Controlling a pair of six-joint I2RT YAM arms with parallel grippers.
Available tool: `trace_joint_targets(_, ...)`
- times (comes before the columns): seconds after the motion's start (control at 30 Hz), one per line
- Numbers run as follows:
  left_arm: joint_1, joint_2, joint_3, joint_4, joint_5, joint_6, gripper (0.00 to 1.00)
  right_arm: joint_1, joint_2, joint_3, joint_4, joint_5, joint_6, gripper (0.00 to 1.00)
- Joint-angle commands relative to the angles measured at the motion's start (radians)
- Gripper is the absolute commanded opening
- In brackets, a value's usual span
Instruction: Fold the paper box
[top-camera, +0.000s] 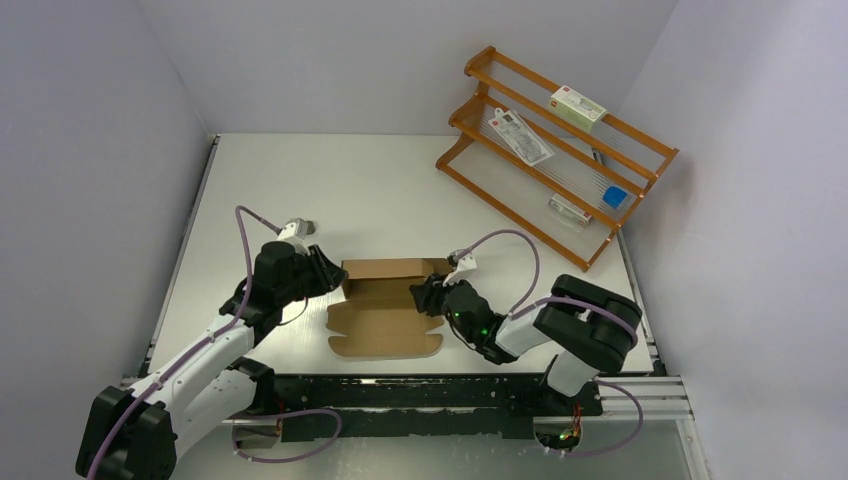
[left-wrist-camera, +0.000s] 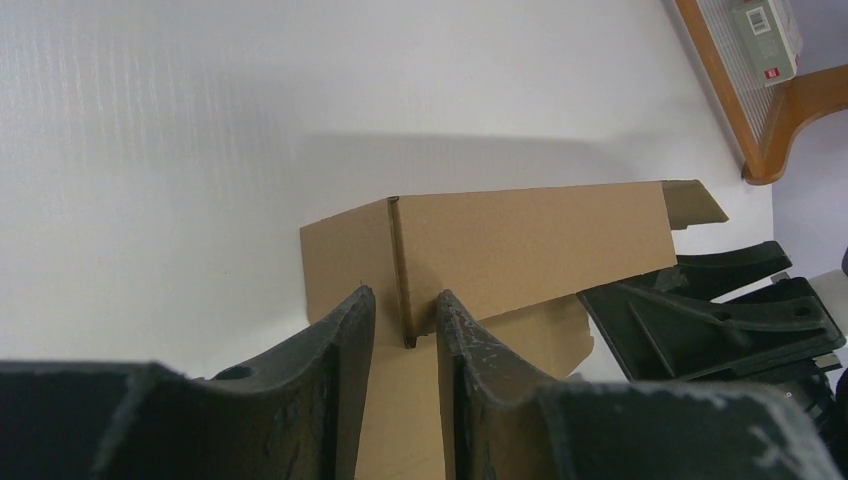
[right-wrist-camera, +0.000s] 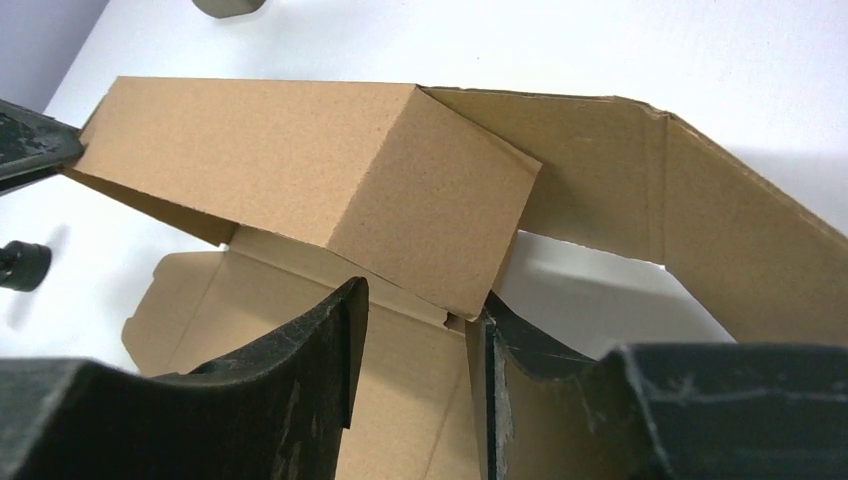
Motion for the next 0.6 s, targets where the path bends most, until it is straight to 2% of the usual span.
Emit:
trace_joint_targets(0.0,-0.001,-0.006,0.012,-0.014,-0.011,0.0,0.34,0.007,0.035,-0.002,0.094,0.014,-0.049,0.44)
trace_joint_targets(0.1,-0.001,-0.011,0.01,-0.026,-0.028,0.009,0.35,0.006,0.004,-0.021,0.106,-0.017,-0.091,0.44)
trace_joint_targets(0.2,-0.001,-0.018,0.017,-0.047,-0.047,0.017,0.35,0.007,-0.087,-0.029,0.019,-0.032,-0.119,0.47)
trace_joint_targets(0.47,-0.001,-0.013,0.079,-0.104,-0.115,0.065,0.39,0.006,-0.395,0.006,-0.447,-0.045,-0.12,0.67)
trace_joint_targets(0.57,-0.001,0.0,0.108,-0.118,-0.134,0.082,0.4,0.006,-0.51,0.045,-0.64,-0.059,-0.117,0.7)
